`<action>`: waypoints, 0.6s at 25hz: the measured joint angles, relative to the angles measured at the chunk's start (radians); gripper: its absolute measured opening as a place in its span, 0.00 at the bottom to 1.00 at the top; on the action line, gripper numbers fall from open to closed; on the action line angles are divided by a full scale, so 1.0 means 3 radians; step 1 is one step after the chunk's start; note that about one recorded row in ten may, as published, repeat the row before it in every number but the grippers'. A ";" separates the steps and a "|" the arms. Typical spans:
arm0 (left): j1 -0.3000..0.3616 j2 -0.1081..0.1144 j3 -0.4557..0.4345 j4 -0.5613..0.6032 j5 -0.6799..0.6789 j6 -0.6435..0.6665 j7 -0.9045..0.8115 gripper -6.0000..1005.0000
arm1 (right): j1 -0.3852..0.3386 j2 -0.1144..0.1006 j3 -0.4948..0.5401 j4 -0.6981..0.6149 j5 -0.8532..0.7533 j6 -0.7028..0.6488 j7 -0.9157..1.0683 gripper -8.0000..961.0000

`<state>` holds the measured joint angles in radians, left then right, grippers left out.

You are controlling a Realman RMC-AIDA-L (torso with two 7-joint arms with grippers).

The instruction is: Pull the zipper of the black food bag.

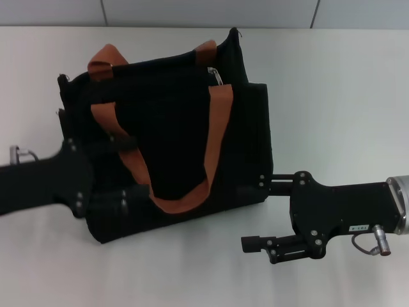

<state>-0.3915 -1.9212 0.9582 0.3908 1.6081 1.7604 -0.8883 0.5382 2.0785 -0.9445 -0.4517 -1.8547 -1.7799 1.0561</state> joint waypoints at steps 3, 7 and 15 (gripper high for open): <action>-0.0045 0.0051 -0.0024 0.0063 0.0000 -0.0077 -0.0052 0.81 | -0.0018 0.0000 0.0015 0.0006 0.0000 0.0002 -0.0010 0.79; -0.0068 0.0090 -0.0049 0.0207 0.0000 -0.0226 -0.0142 0.81 | -0.0035 0.0000 0.0026 0.0008 0.0000 0.0002 -0.0030 0.79; -0.0205 0.0096 -0.0106 0.0288 0.0130 -0.0213 -0.0299 0.81 | -0.0035 0.0000 0.0003 0.0008 0.0011 0.0065 -0.0036 0.79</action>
<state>-0.4529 -1.8924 0.9265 0.4773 1.6471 1.6964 -0.9781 0.5276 2.0786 -0.9436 -0.4494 -1.8515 -1.7603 1.0454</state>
